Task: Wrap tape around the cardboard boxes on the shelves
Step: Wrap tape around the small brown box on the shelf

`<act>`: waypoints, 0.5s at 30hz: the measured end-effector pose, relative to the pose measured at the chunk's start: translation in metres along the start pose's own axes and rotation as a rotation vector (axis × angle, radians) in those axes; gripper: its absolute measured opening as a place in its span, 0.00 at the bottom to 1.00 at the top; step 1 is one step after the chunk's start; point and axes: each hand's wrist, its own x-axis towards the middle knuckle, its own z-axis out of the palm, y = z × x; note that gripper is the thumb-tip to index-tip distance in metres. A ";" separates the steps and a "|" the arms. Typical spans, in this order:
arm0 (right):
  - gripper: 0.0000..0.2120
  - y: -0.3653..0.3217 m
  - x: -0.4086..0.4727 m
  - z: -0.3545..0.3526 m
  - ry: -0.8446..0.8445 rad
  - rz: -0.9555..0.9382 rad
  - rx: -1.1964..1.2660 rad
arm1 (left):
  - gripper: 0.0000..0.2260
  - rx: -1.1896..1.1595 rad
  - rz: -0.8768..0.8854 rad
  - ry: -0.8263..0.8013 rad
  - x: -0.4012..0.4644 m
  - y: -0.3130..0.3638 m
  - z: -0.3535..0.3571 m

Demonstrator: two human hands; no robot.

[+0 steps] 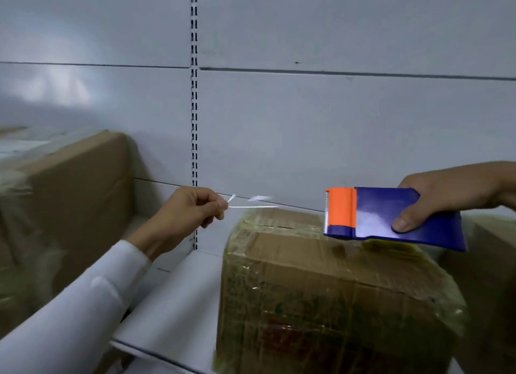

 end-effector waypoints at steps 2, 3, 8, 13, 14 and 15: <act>0.25 0.000 0.004 -0.002 -0.024 0.016 0.009 | 0.06 -0.041 -0.036 -0.009 0.003 -0.006 0.001; 0.26 -0.002 0.006 -0.003 -0.044 0.029 0.013 | 0.06 -0.053 -0.059 -0.018 0.005 -0.008 0.002; 0.25 -0.012 0.015 -0.004 -0.094 0.072 -0.009 | 0.07 -0.117 -0.180 -0.041 0.009 -0.022 0.007; 0.25 -0.007 0.023 -0.006 -0.116 0.095 -0.014 | 0.07 -0.120 -0.188 -0.061 0.011 -0.032 0.010; 0.27 -0.006 0.025 -0.006 -0.120 0.095 -0.011 | 0.07 -0.113 -0.183 -0.070 0.009 -0.033 0.011; 0.29 -0.004 0.026 -0.007 -0.122 0.094 -0.004 | 0.07 -0.114 -0.178 -0.076 0.007 -0.036 0.012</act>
